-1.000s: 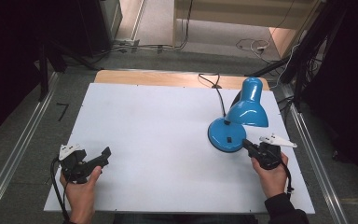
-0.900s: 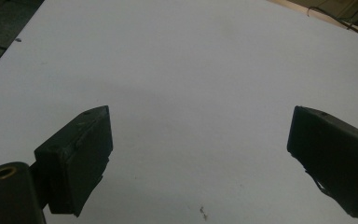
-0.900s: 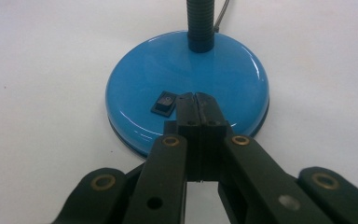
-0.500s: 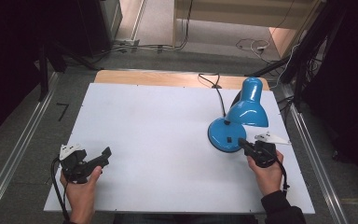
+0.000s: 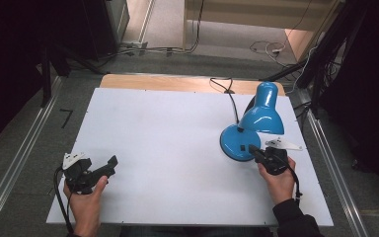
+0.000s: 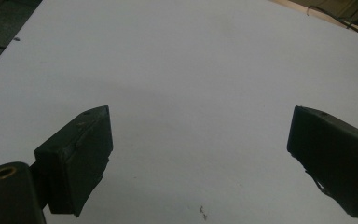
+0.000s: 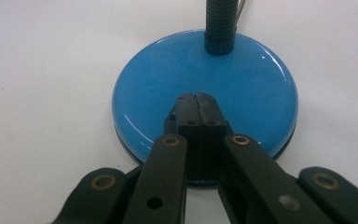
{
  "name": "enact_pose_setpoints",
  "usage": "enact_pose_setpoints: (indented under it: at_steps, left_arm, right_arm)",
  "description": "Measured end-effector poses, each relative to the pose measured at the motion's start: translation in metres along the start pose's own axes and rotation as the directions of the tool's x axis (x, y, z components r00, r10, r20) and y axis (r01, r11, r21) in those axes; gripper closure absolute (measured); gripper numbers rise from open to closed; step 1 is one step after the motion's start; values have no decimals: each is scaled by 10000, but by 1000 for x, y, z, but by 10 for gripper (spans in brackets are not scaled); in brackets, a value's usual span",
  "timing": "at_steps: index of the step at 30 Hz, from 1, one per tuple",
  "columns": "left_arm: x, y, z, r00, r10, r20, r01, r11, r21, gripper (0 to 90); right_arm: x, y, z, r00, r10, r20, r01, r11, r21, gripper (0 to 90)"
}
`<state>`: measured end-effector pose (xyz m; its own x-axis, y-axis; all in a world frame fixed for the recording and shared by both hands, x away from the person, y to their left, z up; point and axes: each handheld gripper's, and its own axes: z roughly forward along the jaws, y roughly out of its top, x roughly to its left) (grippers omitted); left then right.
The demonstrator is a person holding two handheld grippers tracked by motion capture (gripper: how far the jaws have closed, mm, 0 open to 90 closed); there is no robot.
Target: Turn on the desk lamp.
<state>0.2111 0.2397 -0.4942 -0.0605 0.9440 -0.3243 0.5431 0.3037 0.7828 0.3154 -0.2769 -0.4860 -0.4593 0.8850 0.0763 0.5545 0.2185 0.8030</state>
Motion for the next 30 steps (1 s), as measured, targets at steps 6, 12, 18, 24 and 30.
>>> enact_pose_setpoints:
  at_steps: [6, 12, 18, 24, 30]
  left_arm:
    - [0, 0, 0, 10000, -3, 4, 3, 10000, 9, 72]
    - [0, 0, 0, 10000, -12, 4, 12, 10000, 16, 72]
    - [0, 0, 0, 10000, 4, 12, -4, 10000, 20, 72]
    - [0, 0, 0, 10000, -2, 16, 2, 10000, 22, 72]
    - [0, 0, 0, 10000, -1, 19, 1, 10000, 24, 72]
  right_arm:
    - [1, 1, 4, 10000, -71, -12, 71, 10000, 18, 875]
    - [3, 3, 8, 9999, -96, -68, 96, 10000, -25, 875]
    - [5, 4, 14, 9999, -131, -111, 131, 9999, 12, 875]
    - [4, 5, 17, 10000, -60, -75, 60, 10000, 19, 875]
    - [4, 5, 19, 9999, -77, -70, 77, 10000, 43, 875]
